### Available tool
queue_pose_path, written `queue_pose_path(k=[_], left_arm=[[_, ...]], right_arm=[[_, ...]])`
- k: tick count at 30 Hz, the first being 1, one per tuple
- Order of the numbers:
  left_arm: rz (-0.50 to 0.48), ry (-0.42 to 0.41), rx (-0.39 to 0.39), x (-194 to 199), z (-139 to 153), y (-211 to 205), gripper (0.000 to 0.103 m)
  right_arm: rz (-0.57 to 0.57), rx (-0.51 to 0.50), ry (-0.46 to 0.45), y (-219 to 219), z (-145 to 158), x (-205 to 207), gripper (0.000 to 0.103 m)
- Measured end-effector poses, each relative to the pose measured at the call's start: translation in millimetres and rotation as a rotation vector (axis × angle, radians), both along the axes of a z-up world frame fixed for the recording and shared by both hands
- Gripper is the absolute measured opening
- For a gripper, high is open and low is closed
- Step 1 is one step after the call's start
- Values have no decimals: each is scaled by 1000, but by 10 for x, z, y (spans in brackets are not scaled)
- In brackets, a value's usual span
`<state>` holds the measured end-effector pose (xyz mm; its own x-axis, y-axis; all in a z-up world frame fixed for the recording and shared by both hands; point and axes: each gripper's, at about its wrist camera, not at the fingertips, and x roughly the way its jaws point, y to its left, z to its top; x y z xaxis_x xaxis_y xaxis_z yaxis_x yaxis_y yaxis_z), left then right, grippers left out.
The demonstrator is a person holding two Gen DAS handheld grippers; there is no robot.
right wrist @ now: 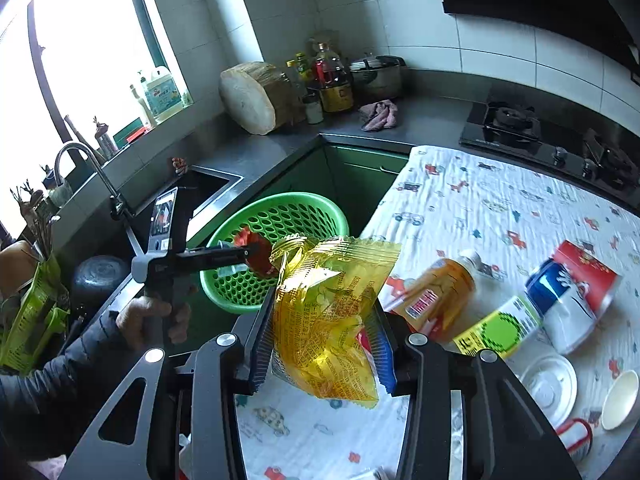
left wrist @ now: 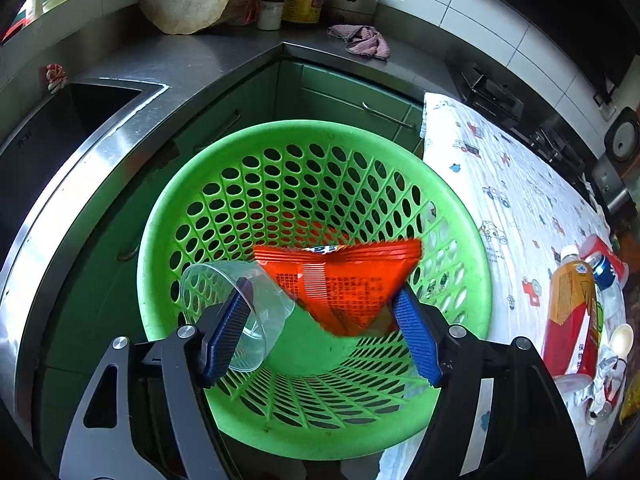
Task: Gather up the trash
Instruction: 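Carry both bags over the green basket and open both tools to drop them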
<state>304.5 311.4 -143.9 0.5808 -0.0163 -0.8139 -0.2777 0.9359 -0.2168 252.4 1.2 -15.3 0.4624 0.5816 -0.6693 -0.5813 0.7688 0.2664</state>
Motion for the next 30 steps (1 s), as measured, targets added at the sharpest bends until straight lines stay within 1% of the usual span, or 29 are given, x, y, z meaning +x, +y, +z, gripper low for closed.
queue_pose_path(k=[4,9,12,15,17,21,22,25,30], left_arm=[[0,-25,-4,-111,17,38,78],[8,-31,2,-239,42,100,79],[13,-47,8,-358,92,146,79],[22,-60,24,-494,131,186,81],[31,-65,20,-591,145,228,82],[47,-66,17,-757,143,285,82],[52,-66,21,-800,143,292,82],[62,-66,21,-920,137,321,82],[70,-62,23,-1058,111,357,82]], right_arm=[[39,-3,-15,347,1,255,43],[84,9,15,784,-57,582,45],[108,-8,18,1074,-136,724,46],[132,-30,41,1337,-273,865,46],[134,-50,50,1472,-365,933,46],[138,-58,98,1644,-550,1068,50],[136,-63,100,1663,-569,1075,54],[116,-79,91,1691,-616,1126,54],[111,-71,112,1652,-678,1161,52]])
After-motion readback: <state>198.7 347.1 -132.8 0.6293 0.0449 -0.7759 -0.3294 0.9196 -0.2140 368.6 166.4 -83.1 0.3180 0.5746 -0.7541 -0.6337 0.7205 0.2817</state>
